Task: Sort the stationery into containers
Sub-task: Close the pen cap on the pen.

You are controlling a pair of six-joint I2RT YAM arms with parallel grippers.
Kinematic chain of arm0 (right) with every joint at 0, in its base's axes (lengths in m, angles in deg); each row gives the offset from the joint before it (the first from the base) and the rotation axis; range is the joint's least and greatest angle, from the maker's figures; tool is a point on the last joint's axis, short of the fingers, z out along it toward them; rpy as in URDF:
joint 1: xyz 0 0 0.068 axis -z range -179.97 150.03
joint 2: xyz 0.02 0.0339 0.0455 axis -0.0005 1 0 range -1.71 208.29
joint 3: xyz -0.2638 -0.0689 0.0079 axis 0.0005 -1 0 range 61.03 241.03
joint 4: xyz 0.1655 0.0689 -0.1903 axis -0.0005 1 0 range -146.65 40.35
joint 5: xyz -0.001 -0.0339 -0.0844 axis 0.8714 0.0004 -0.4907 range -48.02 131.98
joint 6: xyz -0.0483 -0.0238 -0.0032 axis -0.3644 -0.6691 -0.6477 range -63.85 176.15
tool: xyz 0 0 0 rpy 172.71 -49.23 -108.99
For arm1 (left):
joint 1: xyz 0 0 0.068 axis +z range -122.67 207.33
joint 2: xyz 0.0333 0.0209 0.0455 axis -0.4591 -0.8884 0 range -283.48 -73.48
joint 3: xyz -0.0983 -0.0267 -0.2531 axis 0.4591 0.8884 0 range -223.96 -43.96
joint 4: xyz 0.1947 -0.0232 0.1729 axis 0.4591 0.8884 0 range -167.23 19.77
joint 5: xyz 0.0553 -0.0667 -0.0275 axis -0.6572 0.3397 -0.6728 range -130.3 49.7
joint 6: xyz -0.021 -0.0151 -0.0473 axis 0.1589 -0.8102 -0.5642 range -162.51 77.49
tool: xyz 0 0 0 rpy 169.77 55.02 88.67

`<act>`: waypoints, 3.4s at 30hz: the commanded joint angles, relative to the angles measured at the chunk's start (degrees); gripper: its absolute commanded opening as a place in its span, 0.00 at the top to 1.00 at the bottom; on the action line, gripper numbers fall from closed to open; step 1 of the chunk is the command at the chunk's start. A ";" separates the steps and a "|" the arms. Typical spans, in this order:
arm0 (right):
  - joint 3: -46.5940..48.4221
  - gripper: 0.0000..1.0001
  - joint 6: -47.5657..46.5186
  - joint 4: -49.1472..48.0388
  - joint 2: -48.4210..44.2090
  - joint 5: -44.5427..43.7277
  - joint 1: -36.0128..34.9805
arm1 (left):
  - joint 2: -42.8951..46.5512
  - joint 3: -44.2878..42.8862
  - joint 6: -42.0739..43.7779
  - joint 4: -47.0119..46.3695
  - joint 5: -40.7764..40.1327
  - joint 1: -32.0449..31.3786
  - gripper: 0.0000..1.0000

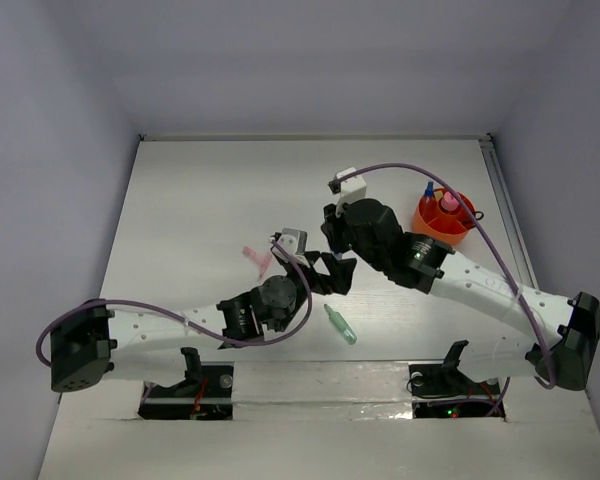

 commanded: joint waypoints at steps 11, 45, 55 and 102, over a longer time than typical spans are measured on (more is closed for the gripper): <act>8.91 1.00 -0.32 5.22 -1.89 8.41 4.40 | 10.12 8.09 6.68 -6.64 8.47 -0.09 0.01; 12.87 1.00 1.87 6.72 -1.89 21.61 8.00 | 0.71 -3.60 17.24 -3.74 23.23 7.91 0.60; 11.64 1.00 1.96 5.67 -2.94 19.94 8.53 | 0.27 -4.13 17.06 -2.69 22.79 7.91 0.67; -10.06 1.00 5.57 -16.03 -12.43 18.44 7.91 | 1.24 -7.91 4.76 -1.45 18.13 13.61 1.00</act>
